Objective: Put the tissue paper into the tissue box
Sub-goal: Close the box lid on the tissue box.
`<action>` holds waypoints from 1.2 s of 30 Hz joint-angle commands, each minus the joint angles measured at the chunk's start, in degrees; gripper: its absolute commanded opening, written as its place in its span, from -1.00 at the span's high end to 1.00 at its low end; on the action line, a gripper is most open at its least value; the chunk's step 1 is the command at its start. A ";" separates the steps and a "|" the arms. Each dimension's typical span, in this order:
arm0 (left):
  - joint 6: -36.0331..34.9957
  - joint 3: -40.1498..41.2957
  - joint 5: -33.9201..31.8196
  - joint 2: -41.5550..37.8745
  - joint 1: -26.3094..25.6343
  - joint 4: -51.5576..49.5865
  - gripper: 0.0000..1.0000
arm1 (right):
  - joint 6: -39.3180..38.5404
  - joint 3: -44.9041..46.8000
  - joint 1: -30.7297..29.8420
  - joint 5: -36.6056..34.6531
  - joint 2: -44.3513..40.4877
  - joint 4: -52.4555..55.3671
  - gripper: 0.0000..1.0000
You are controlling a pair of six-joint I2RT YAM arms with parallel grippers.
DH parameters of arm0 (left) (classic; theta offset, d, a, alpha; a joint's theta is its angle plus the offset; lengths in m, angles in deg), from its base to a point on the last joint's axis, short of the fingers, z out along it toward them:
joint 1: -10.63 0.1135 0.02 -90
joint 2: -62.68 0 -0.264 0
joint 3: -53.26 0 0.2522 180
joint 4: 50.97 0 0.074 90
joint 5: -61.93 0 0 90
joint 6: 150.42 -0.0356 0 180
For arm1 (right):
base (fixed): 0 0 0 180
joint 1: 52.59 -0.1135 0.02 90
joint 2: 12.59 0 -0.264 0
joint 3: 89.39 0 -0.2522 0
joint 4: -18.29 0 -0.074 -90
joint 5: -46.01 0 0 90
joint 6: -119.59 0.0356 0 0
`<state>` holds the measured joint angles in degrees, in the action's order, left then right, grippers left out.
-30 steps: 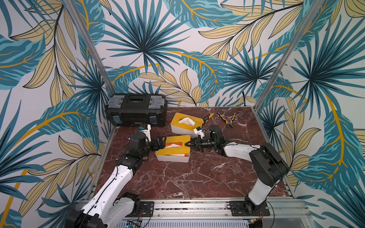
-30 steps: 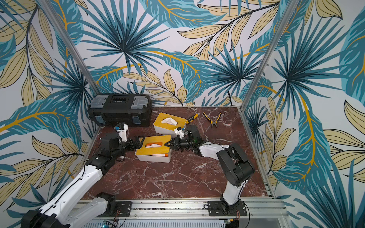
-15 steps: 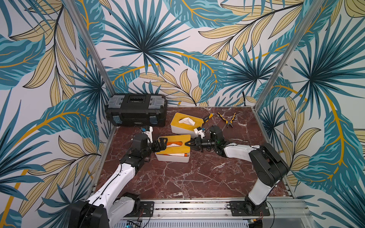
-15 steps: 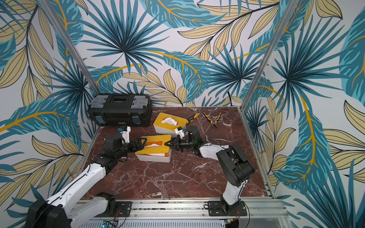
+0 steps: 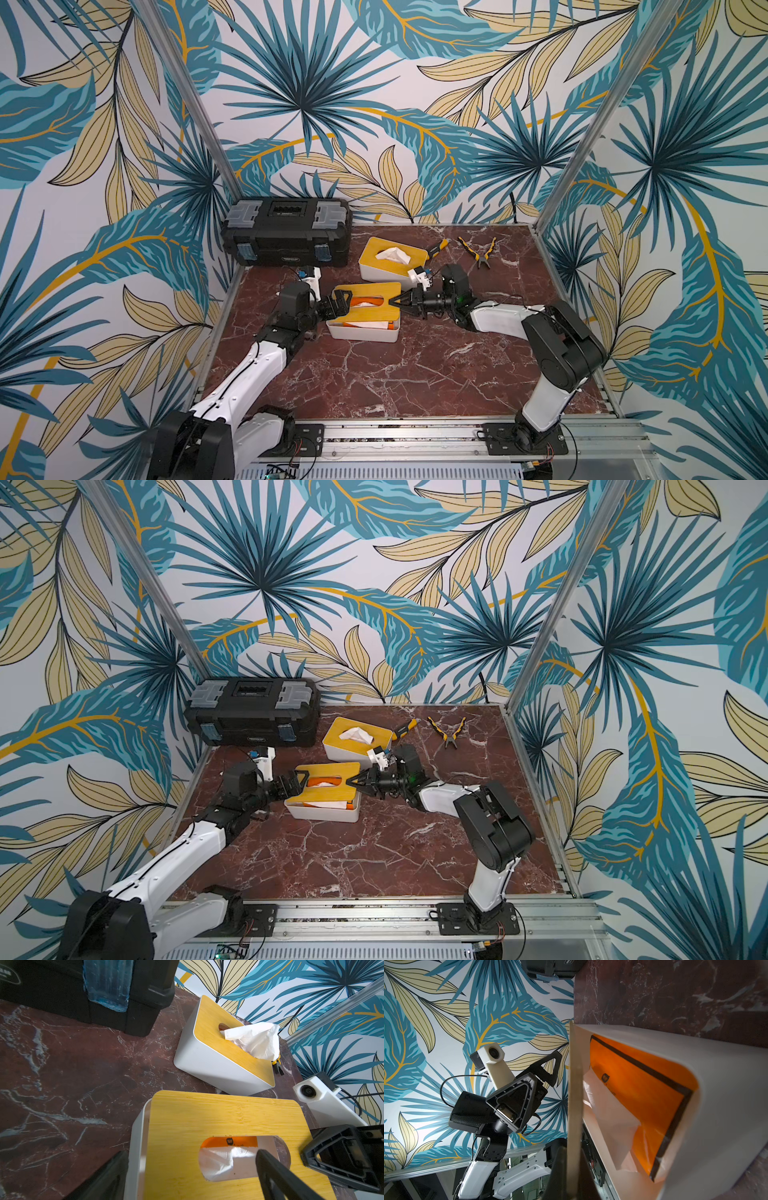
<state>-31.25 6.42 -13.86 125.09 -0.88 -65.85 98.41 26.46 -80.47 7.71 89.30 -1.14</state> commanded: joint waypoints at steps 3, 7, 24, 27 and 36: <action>0.10 1.28 1.19 0.52 0.70 1.48 -1.00 | 0.69 0.81 -0.11 0.06 1.64 -3.25 1.00; 0.00 1.26 1.51 0.86 0.74 1.48 -1.00 | 1.45 0.99 -0.18 0.15 2.07 -4.56 1.00; -0.25 1.26 2.33 2.62 1.18 1.57 -1.00 | 0.65 2.66 -0.42 1.03 1.63 -5.64 1.00; -0.25 1.26 2.57 2.87 1.22 1.74 -1.00 | 1.11 2.98 -0.45 1.39 2.16 -6.59 1.00; -0.06 1.26 3.24 4.38 1.31 2.73 -1.00 | 3.44 4.04 -0.60 1.95 3.75 -11.10 1.00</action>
<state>-31.23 6.42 -11.41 129.07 -0.12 -64.89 100.55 29.37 -80.75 8.43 91.81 -9.91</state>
